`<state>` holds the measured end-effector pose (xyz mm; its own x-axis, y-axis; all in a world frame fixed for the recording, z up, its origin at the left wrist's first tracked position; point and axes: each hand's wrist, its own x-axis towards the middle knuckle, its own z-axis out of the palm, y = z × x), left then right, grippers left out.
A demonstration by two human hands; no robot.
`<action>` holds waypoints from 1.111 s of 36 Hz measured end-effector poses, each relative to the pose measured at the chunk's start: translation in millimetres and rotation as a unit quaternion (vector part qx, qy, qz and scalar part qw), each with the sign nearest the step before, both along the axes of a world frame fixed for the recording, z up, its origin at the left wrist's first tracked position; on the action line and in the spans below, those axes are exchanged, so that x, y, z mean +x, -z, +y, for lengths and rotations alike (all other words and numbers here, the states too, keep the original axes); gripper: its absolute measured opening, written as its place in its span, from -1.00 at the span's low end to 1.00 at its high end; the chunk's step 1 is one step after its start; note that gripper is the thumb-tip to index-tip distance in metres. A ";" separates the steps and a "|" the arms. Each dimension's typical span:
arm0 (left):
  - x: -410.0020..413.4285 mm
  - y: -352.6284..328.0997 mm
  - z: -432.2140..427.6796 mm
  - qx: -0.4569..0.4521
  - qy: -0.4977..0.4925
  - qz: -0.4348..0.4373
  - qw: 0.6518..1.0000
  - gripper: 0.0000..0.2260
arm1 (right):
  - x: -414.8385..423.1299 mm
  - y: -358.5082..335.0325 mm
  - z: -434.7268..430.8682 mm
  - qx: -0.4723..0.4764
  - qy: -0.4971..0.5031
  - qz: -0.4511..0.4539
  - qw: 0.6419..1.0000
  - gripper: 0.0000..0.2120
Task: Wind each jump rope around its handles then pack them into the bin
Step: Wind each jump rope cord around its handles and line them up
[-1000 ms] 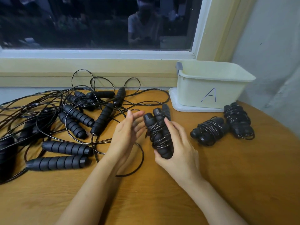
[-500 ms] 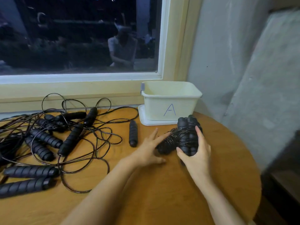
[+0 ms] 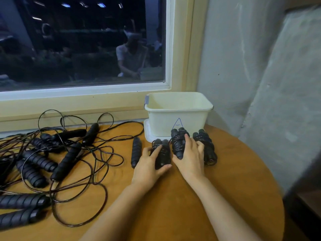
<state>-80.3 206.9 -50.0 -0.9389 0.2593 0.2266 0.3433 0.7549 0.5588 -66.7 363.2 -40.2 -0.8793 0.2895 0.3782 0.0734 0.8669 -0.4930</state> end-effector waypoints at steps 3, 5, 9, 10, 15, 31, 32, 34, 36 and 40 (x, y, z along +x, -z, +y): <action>-5.9 1.9 -2.6 0.063 0.004 -0.070 0.996 -0.14 | -7.6 4.3 2.1 0.082 0.016 -0.075 0.994 -0.22; -9.9 5.5 -2.8 0.071 0.018 -0.099 0.992 -0.13 | -7.4 6.5 9.1 0.121 0.016 -0.091 0.988 -0.24; -11.9 10.7 9.9 0.113 0.041 -0.111 0.987 -0.15 | -1.7 8.5 34.0 0.148 0.051 -0.006 0.988 -0.31; -11.4 11.1 14.9 0.130 0.035 -0.110 0.985 -0.15 | 0.2 8.8 40.3 0.136 0.067 -0.023 0.988 -0.33; -7.6 18.7 36.4 0.156 0.018 -0.089 0.984 -0.15 | 9.0 16.7 65.8 0.011 0.036 -0.124 0.992 -0.44; -11.9 -14.9 30.4 0.010 0.084 -0.138 0.987 -0.27 | 14.9 -3.4 71.4 0.098 0.021 -0.141 0.985 -0.49; -10.0 -20.8 23.9 0.022 0.085 -0.127 0.988 -0.29 | 14.6 -6.5 63.8 0.109 0.005 -0.131 0.985 -0.49; -5.5 -31.2 8.6 0.029 0.080 -0.105 0.991 -0.37 | 13.9 -13.4 45.4 0.124 -0.029 -0.113 0.985 -0.50; 0.4 -40.0 -9.7 0.015 0.067 -0.087 0.994 -0.45 | 13.1 -19.5 23.7 0.124 -0.061 -0.096 0.986 -0.52; 11.7 -49.9 -51.4 -0.022 0.032 -0.068 0.997 -0.60 | 11.4 -26.2 -24.2 0.112 -0.112 -0.074 0.985 -0.57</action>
